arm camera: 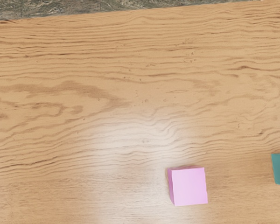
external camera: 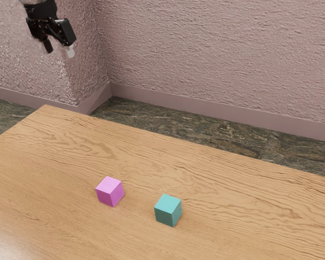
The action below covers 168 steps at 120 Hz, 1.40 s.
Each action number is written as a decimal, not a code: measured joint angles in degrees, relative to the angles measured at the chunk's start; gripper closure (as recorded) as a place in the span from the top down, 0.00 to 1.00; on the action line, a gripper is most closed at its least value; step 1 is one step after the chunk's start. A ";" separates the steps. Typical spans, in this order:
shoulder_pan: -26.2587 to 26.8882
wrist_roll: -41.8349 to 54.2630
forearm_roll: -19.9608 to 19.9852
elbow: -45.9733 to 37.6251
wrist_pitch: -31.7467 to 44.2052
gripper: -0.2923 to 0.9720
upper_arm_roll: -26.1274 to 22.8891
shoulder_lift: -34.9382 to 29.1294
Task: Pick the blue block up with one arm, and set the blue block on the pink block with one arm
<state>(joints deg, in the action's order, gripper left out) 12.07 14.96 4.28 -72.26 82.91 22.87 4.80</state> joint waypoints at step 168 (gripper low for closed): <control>10.05 -32.69 3.36 -32.71 47.47 0.75 -17.66 20.75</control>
<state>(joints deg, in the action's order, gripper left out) 22.13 -17.73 7.63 -104.97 130.38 5.21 25.55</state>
